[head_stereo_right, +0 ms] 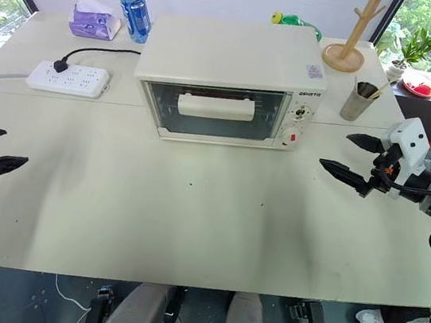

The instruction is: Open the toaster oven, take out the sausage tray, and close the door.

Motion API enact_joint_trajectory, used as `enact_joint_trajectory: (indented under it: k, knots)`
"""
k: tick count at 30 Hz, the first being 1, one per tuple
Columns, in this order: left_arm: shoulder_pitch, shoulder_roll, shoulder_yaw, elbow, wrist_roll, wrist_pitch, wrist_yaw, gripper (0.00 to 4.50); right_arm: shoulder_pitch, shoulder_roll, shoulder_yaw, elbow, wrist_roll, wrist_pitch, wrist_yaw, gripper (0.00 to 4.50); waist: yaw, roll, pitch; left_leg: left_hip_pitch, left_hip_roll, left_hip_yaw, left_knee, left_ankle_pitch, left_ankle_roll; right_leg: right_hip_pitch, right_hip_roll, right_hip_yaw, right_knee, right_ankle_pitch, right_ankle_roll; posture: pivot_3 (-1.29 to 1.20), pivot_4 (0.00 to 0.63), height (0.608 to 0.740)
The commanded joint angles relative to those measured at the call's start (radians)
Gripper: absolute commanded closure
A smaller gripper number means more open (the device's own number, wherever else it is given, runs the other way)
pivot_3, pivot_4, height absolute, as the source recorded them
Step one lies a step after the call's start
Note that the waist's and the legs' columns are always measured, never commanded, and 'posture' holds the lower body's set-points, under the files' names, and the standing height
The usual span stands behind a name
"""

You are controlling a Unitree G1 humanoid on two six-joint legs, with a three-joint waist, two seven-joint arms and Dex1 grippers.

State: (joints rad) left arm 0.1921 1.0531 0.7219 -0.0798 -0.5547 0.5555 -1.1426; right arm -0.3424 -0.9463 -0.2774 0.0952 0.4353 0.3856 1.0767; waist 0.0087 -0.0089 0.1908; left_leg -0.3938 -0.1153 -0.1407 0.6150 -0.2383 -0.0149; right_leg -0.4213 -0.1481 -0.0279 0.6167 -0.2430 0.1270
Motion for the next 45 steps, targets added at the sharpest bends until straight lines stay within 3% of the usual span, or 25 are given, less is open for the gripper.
enact_joint_trajectory:
  k: [1, 13, 22, 26, 33, 37, 45]
  knots:
    - [0.006, 0.007, 0.039, -0.008, 0.004, -0.025, -0.018, 0.08, -0.005, -0.014, -0.026, -0.019, 0.012, -0.006, 0.007, 0.00, 0.000, 0.000, 0.000, 0.000, 0.000, 0.000, 0.000, 0.000, 0.000, 0.000, 0.000, 0.000, 0.000, 0.000, 0.000, 0.00, 0.150, 0.739]
    - [-0.032, -0.004, 0.032, 0.004, -0.015, 0.004, 0.007, 0.08, 0.004, -0.010, -0.033, -0.045, 0.035, 0.030, 0.006, 0.00, 0.000, 0.000, 0.000, 0.000, 0.000, 0.000, 0.001, 0.000, 0.000, 0.000, 0.000, 0.001, 0.000, 0.000, 0.000, 0.00, 0.150, 0.739]
    - [-0.149, -0.001, -0.004, -0.121, -0.169, 0.138, 0.028, 0.08, -0.038, -0.014, -0.035, -0.134, 0.136, 0.166, 0.008, 0.00, 0.001, 0.000, 0.000, 0.001, 0.001, 0.000, 0.003, 0.000, 0.000, 0.000, 0.001, 0.001, 0.002, 0.001, -0.001, 0.00, 0.150, 0.739]
    - [-0.296, -0.004, -0.126, -0.224, -0.293, 0.223, 0.046, 0.08, -0.068, 0.008, -0.022, -0.309, 0.255, 0.301, -0.032, 0.00, 0.004, 0.000, 0.000, 0.001, 0.001, 0.000, 0.004, 0.000, 0.000, 0.001, 0.001, 0.001, 0.004, 0.001, -0.001, 0.00, 0.150, 0.739]
    - [-0.534, -0.018, -0.357, -0.224, -0.316, 0.239, 0.028, 0.08, -0.116, 0.115, 0.079, -0.486, 0.311, 0.392, -0.165, 0.00, -0.002, -0.001, -0.001, 0.000, 0.006, 0.001, 0.007, 0.000, 0.000, 0.001, 0.008, 0.003, 0.003, 0.003, -0.003, 0.00, 0.150, 0.739]
    - [-0.643, -0.041, -0.464, -0.172, -0.284, 0.220, -0.006, 0.08, -0.166, 0.187, 0.169, -0.460, 0.256, 0.362, -0.201, 0.00, -0.004, -0.001, 0.000, 0.000, 0.009, 0.001, 0.011, 0.000, -0.001, 0.001, 0.013, 0.004, 0.004, 0.006, -0.006, 0.00, 0.150, 0.739]
    - [-0.719, -0.056, -0.517, -0.132, -0.260, 0.211, -0.040, 0.08, -0.274, 0.263, 0.285, -0.312, 0.141, 0.307, -0.217, 0.00, -0.007, -0.001, 0.000, 0.000, 0.010, 0.003, 0.014, 0.000, -0.001, 0.001, 0.014, 0.006, 0.004, 0.009, -0.007, 0.00, 0.150, 0.739]
